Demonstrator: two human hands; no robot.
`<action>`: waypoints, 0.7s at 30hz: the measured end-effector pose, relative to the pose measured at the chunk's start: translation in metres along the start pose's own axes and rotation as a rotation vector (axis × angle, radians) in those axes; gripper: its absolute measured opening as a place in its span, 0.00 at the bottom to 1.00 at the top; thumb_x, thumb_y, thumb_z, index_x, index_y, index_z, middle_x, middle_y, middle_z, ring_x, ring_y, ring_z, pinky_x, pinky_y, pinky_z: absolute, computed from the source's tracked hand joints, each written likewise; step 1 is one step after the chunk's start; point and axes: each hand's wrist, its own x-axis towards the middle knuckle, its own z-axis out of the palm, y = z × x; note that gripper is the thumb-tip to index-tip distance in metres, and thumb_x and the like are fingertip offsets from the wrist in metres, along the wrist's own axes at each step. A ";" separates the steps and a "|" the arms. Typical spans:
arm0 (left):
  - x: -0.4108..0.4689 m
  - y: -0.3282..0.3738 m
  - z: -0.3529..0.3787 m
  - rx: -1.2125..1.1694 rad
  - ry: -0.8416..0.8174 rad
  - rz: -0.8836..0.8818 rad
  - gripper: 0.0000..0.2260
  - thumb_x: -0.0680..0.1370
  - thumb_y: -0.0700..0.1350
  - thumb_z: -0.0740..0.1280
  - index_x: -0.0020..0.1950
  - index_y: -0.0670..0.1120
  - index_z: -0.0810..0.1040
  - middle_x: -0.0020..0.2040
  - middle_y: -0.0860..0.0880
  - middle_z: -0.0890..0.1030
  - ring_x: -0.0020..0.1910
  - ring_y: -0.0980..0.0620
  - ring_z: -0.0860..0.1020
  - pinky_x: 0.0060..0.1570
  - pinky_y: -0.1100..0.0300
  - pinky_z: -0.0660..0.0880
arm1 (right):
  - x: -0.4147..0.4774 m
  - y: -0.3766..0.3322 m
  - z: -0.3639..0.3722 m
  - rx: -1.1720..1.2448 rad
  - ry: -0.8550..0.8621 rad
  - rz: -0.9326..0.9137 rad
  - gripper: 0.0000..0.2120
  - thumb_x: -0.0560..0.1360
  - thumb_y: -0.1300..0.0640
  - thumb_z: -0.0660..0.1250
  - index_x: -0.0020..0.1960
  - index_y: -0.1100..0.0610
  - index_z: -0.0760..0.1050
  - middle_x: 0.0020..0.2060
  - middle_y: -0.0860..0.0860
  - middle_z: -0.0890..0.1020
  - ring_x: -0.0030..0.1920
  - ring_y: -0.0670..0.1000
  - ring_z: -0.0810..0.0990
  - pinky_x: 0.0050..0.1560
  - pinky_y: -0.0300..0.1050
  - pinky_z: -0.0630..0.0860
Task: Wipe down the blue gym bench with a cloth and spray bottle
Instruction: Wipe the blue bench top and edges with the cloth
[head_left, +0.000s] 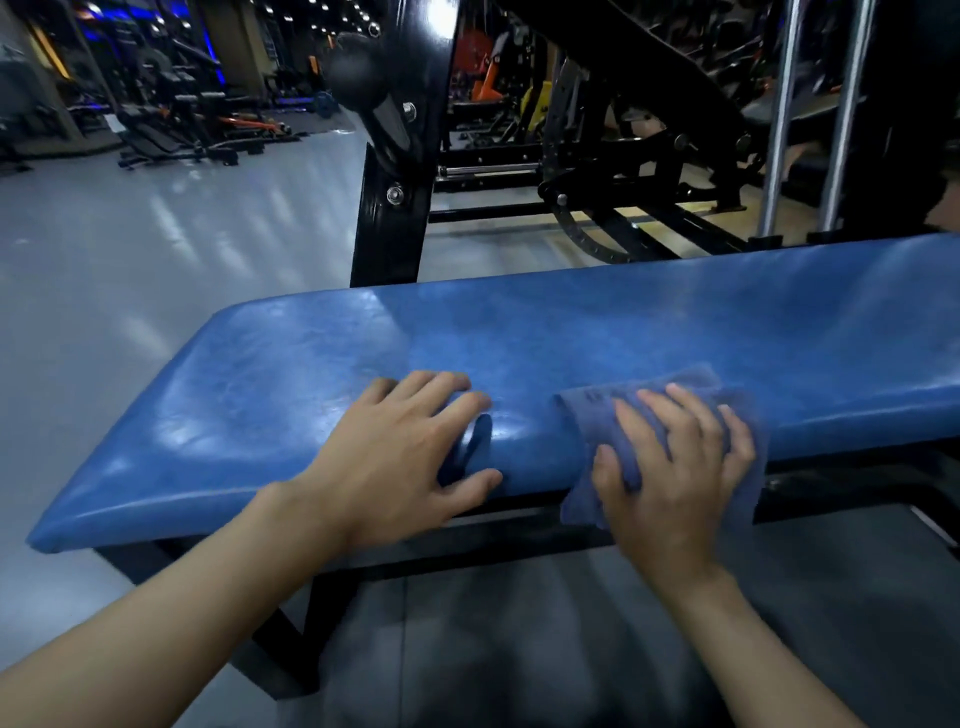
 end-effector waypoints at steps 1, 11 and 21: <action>0.003 0.009 0.002 0.010 0.000 -0.004 0.26 0.74 0.68 0.57 0.60 0.51 0.75 0.57 0.53 0.77 0.56 0.48 0.76 0.53 0.48 0.72 | 0.002 0.011 -0.003 -0.018 0.002 0.061 0.14 0.77 0.52 0.61 0.56 0.57 0.80 0.55 0.56 0.81 0.63 0.58 0.75 0.68 0.62 0.61; 0.018 0.027 0.011 0.113 0.017 -0.139 0.29 0.69 0.72 0.55 0.53 0.50 0.75 0.43 0.50 0.75 0.42 0.44 0.75 0.44 0.51 0.70 | 0.005 -0.001 -0.011 -0.004 -0.130 -0.010 0.17 0.78 0.45 0.59 0.57 0.54 0.81 0.57 0.54 0.81 0.64 0.59 0.75 0.68 0.64 0.61; 0.059 0.071 0.027 0.034 0.081 0.028 0.25 0.73 0.67 0.55 0.57 0.51 0.75 0.54 0.51 0.76 0.52 0.45 0.75 0.48 0.49 0.71 | 0.009 0.064 -0.018 -0.105 -0.100 0.197 0.17 0.73 0.51 0.61 0.57 0.57 0.79 0.58 0.57 0.78 0.67 0.59 0.71 0.72 0.62 0.56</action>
